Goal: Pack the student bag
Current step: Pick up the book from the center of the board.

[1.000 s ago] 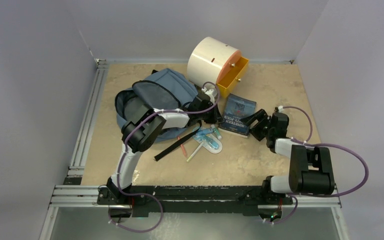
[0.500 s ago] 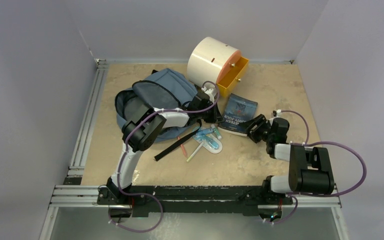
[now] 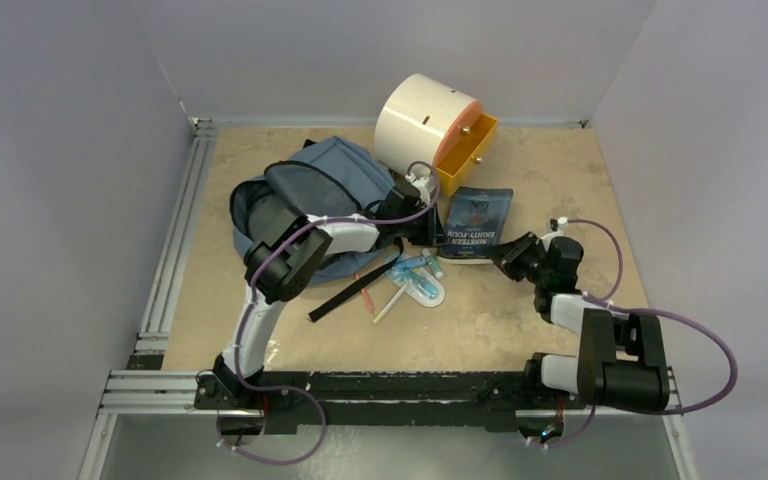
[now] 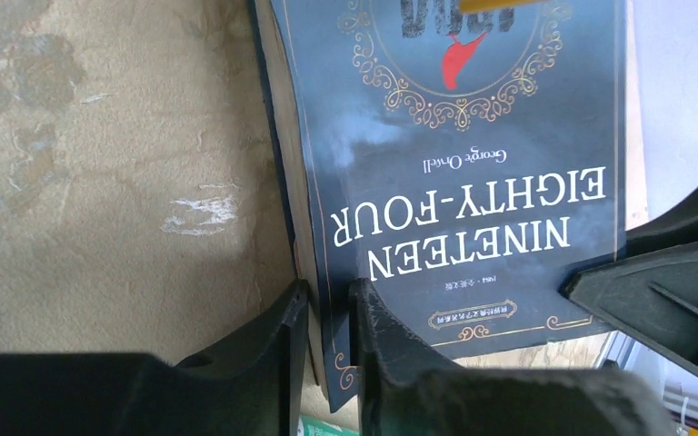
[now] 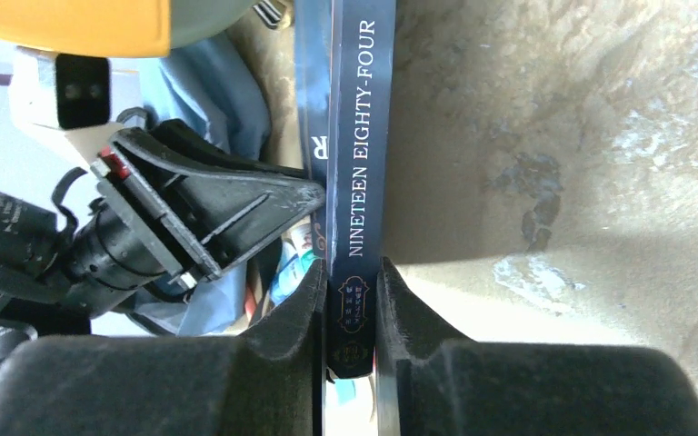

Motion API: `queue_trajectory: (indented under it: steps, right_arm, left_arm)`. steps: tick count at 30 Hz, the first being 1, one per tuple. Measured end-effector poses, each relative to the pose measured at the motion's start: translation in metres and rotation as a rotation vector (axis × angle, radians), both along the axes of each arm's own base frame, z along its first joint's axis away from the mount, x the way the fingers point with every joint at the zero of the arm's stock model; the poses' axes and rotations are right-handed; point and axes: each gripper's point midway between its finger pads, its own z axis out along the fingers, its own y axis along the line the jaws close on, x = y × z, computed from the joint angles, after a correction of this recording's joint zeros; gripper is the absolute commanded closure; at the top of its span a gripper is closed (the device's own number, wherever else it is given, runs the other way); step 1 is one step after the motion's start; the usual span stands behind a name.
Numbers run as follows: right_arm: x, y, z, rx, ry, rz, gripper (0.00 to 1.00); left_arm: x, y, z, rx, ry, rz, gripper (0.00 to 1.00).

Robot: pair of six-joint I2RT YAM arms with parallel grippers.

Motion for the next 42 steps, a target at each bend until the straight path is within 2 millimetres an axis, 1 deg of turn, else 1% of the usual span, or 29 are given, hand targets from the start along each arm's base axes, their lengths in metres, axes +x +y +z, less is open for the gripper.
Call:
queue_trajectory:
  steps: [2,3,5,8,11,15,18,21,24,26,29,31,32,34,36,38,40,42]
  right_arm:
    - [0.0,-0.001,0.006,-0.008,-0.02,-0.001,0.98]
    - [0.0,0.0,0.007,-0.008,-0.022,0.0,1.0]
    - [-0.003,-0.002,0.01,-0.023,-0.027,-0.005,1.0]
    - [-0.007,-0.006,0.019,-0.053,-0.035,-0.024,1.0]
    - [-0.008,-0.011,0.032,-0.088,-0.044,-0.053,1.0]
    - [-0.005,-0.027,0.052,-0.15,-0.06,-0.136,1.0]
    - [-0.006,-0.041,0.068,-0.2,-0.071,-0.206,1.0]
    - [-0.008,-0.052,0.083,-0.241,-0.076,-0.261,1.0]
    - [-0.009,-0.06,0.105,-0.288,-0.101,-0.292,1.0]
    - [-0.008,-0.065,0.13,-0.325,-0.143,-0.302,1.0]
    - [-0.003,-0.069,0.178,-0.378,-0.246,-0.3,1.0]
    - [-0.002,-0.067,0.208,-0.404,-0.317,-0.283,1.0]
    - [-0.002,-0.065,0.224,-0.416,-0.354,-0.268,1.0]
    - [-0.001,-0.059,0.253,-0.433,-0.429,-0.226,1.0]
    - [0.0,-0.05,0.274,-0.439,-0.483,-0.178,1.0]
    - [0.002,-0.035,0.291,-0.443,-0.53,-0.108,1.0]
    - [0.004,-0.016,0.3,-0.444,-0.562,-0.032,1.0]
    - [0.004,0.015,0.305,-0.442,-0.591,0.077,1.0]
  left_arm:
    - [-0.001,-0.001,0.001,0.003,0.008,-0.008,0.69]
    - [-0.002,0.0,0.001,0.006,0.012,-0.011,0.66]
    - [-0.004,0.001,0.001,0.014,0.02,-0.017,0.61]
    - [-0.008,0.004,0.006,0.028,0.025,-0.023,0.56]
    - [-0.015,0.01,0.008,0.056,0.042,-0.023,0.53]
    - [-0.027,0.022,0.014,0.082,0.065,-0.018,0.5]
    - [-0.034,0.03,0.03,0.084,0.06,-0.012,0.49]
    - [-0.036,0.035,0.06,0.063,0.021,-0.006,0.47]
    - [-0.037,0.042,0.105,0.037,-0.058,0.005,0.46]
    - [-0.037,0.049,0.135,0.023,-0.122,0.013,0.45]
    - [-0.039,0.065,0.177,0.009,-0.214,0.029,0.44]
    - [-0.037,0.081,0.199,0.007,-0.262,0.043,0.42]
    - [-0.034,0.093,0.212,0.005,-0.287,0.058,0.41]
    - [-0.022,0.126,0.235,0.012,-0.338,0.106,0.4]
    - [-0.011,0.162,0.255,0.026,-0.387,0.165,0.39]
    - [-0.002,0.197,0.274,0.051,-0.436,0.22,0.38]
    - [-0.001,0.217,0.293,0.069,-0.479,0.246,0.38]
    - [-0.005,0.227,0.313,0.075,-0.532,0.235,0.38]
